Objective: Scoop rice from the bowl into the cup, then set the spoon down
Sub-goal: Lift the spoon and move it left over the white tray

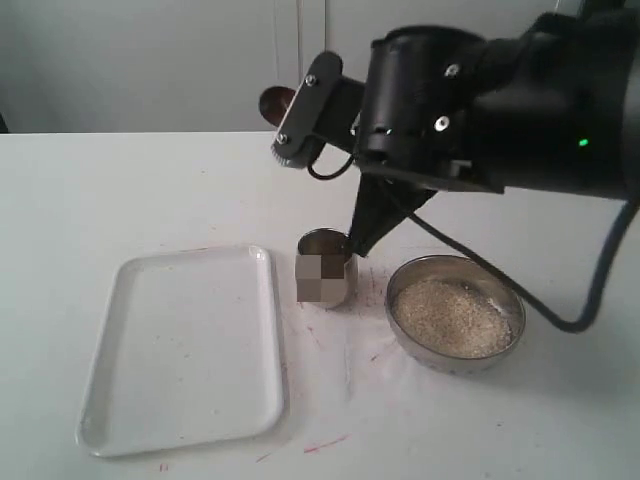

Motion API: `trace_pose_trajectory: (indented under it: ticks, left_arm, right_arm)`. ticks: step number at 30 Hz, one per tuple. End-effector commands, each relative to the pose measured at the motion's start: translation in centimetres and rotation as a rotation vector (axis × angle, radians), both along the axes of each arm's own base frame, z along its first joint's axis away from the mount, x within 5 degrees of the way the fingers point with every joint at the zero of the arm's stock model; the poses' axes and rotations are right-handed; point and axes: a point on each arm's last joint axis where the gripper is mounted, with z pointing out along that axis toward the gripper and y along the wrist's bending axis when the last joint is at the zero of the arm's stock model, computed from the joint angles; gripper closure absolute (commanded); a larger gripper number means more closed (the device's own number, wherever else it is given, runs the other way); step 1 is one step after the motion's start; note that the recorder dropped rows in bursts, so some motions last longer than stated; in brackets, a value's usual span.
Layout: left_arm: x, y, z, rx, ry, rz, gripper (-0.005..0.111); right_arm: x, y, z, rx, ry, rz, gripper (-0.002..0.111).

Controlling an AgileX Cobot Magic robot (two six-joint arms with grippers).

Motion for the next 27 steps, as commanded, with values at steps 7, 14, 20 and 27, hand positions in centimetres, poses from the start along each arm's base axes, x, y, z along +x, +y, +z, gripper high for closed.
trace_pose_trajectory:
  ticks: [7,14,20,27]
  left_arm:
    - [0.0,0.0,0.2,0.000,-0.002,0.002,0.092]
    - [0.0,0.0,0.2,0.000,-0.002,0.002,0.092]
    - [0.0,0.0,0.2,0.000,-0.002,0.002,0.092]
    - [0.0,0.0,0.2,0.000,-0.002,0.002,0.092]
  right_arm:
    - [-4.1,1.0,4.4,0.639,0.102,-0.041,0.108]
    - [-5.7,2.5,4.5,0.908,0.299,-0.089,0.108]
    - [-5.8,3.5,5.1,1.027,0.346,-0.081,0.108]
    - [-4.4,5.5,4.3,1.016,0.446,-0.082,0.108]
